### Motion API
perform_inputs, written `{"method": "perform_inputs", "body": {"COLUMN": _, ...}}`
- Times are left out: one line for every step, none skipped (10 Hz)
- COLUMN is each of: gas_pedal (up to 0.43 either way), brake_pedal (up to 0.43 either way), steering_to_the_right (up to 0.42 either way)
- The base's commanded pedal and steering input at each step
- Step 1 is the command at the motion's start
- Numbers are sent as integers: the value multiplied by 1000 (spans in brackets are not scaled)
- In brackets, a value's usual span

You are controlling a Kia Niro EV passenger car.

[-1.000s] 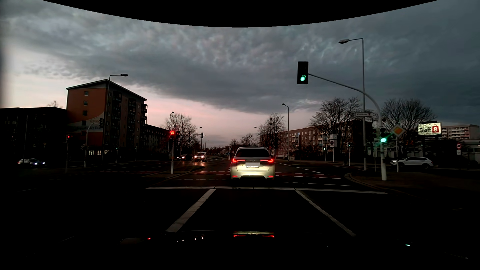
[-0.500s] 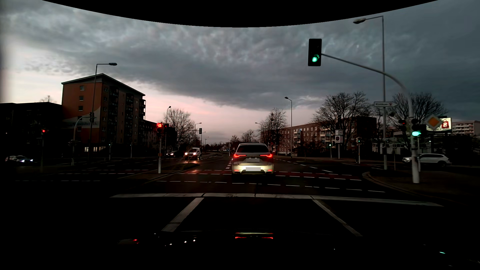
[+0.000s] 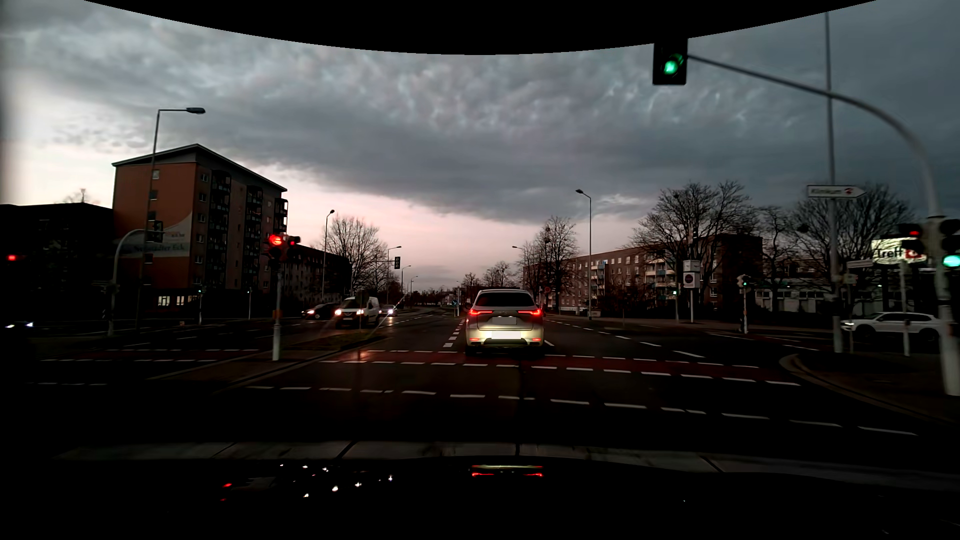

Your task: Follow the waypoints while adhering to traffic rules and regulations

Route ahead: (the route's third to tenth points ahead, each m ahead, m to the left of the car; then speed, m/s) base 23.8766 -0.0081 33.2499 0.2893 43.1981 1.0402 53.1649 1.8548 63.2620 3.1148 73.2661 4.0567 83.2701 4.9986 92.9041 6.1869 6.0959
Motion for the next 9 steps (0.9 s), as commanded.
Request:
{"method": "perform_inputs", "body": {"gas_pedal": 228, "brake_pedal": 0, "steering_to_the_right": -8}}
{"method": "perform_inputs", "body": {"gas_pedal": 228, "brake_pedal": 0, "steering_to_the_right": -9}}
{"method": "perform_inputs", "body": {"gas_pedal": 228, "brake_pedal": 0, "steering_to_the_right": -10}}
{"method": "perform_inputs", "body": {"gas_pedal": 228, "brake_pedal": 0, "steering_to_the_right": -10}}
{"method": "perform_inputs", "body": {"gas_pedal": 228, "brake_pedal": 0, "steering_to_the_right": -10}}
{"method": "perform_inputs", "body": {"gas_pedal": 228, "brake_pedal": 0, "steering_to_the_right": -13}}
{"method": "perform_inputs", "body": {"gas_pedal": 228, "brake_pedal": 0, "steering_to_the_right": -13}}
{"method": "perform_inputs", "body": {"gas_pedal": 228, "brake_pedal": 0, "steering_to_the_right": -13}}
{"method": "perform_inputs", "body": {"gas_pedal": 228, "brake_pedal": 0, "steering_to_the_right": -14}}
